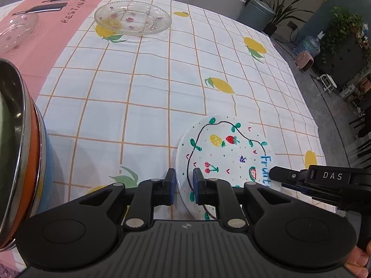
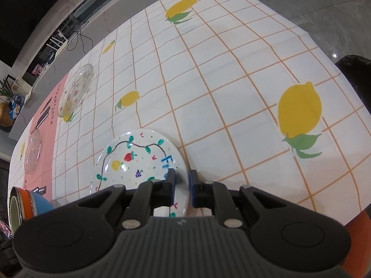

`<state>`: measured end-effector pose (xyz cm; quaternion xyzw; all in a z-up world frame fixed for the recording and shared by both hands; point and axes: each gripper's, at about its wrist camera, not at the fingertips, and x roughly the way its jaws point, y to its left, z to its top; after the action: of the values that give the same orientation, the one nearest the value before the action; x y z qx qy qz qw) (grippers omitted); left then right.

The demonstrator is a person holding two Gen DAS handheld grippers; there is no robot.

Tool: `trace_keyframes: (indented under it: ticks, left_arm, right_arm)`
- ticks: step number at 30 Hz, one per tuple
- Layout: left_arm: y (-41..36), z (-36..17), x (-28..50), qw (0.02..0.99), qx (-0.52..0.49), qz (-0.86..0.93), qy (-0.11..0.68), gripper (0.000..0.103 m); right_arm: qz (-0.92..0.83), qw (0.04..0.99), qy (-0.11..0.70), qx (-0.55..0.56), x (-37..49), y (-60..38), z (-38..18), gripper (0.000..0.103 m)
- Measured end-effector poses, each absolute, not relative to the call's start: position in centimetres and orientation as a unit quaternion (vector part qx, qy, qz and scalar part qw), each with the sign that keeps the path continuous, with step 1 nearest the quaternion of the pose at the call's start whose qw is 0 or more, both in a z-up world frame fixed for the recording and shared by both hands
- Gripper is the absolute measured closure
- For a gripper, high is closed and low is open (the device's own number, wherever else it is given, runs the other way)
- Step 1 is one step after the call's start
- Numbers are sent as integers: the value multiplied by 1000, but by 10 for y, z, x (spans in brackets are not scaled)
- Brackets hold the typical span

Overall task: Organize plates and bowls
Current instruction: 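Carry the painted plate with both grippers beside the bowl stack, lower it, then open both grippers to release the painted plate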

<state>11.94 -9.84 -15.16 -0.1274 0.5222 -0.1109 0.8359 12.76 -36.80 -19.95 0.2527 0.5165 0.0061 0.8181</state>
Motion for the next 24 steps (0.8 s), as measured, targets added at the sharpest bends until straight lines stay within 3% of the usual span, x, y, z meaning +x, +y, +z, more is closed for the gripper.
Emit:
trace_keyframes:
  ticks: [7, 10, 15, 24]
  left_arm:
    - [-99, -151, 119, 835, -125, -116, 523, 85]
    - [-99, -150, 119, 836, -119, -116, 524, 82]
    - [-101, -142, 118, 844, -102, -115, 514, 72]
    - [-104, -123, 110, 859, -79, -118, 491, 68]
  right_arm:
    - [9, 819, 516, 252, 126, -365, -198, 82]
    - [7, 820, 518, 242, 126, -362, -197, 73]
    - [4, 832, 513, 212, 126, -354, -188, 72]
    - [-7, 852, 501, 154, 121, -341, -169, 67]
